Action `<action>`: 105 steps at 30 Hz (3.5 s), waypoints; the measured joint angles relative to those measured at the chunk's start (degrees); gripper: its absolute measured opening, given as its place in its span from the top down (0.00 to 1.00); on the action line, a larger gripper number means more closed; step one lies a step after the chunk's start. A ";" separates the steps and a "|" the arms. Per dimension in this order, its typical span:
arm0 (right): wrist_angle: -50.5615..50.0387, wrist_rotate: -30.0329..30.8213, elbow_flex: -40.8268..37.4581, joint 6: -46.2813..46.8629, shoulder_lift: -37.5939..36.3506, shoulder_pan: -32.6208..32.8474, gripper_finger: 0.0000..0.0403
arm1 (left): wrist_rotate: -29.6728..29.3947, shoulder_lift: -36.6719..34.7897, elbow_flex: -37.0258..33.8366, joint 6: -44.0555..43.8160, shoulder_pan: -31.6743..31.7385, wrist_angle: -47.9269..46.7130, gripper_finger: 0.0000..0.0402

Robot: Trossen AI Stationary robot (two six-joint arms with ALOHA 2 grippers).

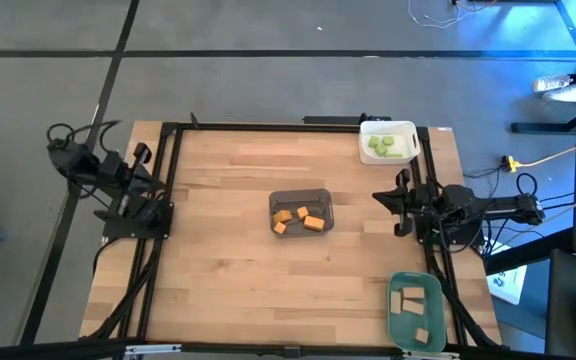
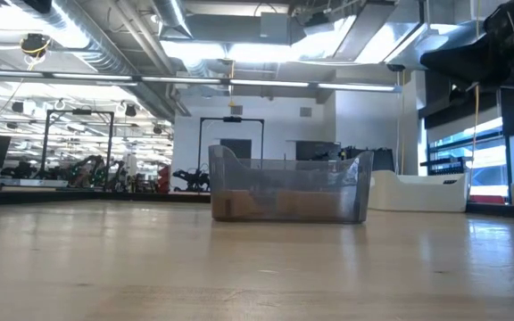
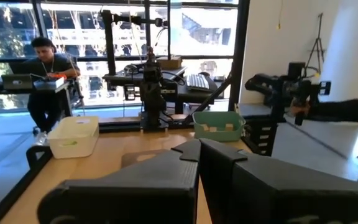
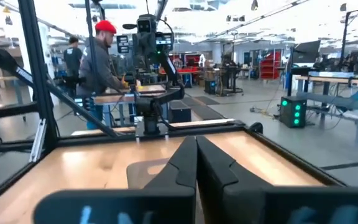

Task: Sort & place blocks by color
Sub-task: Return to Home Position

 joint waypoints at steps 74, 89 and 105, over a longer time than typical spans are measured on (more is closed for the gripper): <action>-6.12 -0.97 0.09 -7.36 0.04 0.04 1.00 | -12.15 -0.07 -42.82 6.34 0.02 41.21 0.96; -6.07 -0.95 0.09 -7.36 0.04 0.04 1.00 | -12.11 -0.07 -42.82 6.35 0.02 41.13 0.95; -6.05 -0.95 0.09 -7.36 0.04 0.03 1.00 | -12.11 -0.07 -42.82 6.37 0.02 41.10 1.00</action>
